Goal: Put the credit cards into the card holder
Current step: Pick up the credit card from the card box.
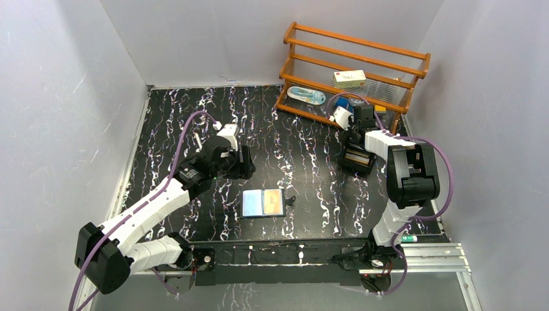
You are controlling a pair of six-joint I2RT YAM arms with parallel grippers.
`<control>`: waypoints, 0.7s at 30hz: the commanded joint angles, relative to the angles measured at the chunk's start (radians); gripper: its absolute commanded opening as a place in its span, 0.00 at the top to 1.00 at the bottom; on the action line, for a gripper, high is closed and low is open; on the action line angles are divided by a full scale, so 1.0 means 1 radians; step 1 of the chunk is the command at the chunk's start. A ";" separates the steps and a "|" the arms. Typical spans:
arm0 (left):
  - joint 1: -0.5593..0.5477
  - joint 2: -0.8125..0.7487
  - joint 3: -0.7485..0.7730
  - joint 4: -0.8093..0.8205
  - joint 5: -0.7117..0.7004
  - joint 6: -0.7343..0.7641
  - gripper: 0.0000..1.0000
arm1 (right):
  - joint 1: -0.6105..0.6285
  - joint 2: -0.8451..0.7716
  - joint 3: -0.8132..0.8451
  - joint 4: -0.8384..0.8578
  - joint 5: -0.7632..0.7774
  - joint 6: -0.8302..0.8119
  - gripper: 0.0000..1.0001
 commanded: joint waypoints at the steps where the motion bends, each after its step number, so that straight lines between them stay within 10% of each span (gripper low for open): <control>1: 0.006 -0.015 0.014 -0.006 0.008 0.023 0.35 | -0.003 0.026 0.031 -0.026 0.013 0.006 0.68; 21: 0.005 -0.013 -0.006 0.009 0.059 0.005 0.35 | -0.001 -0.018 0.134 -0.125 -0.031 0.014 0.73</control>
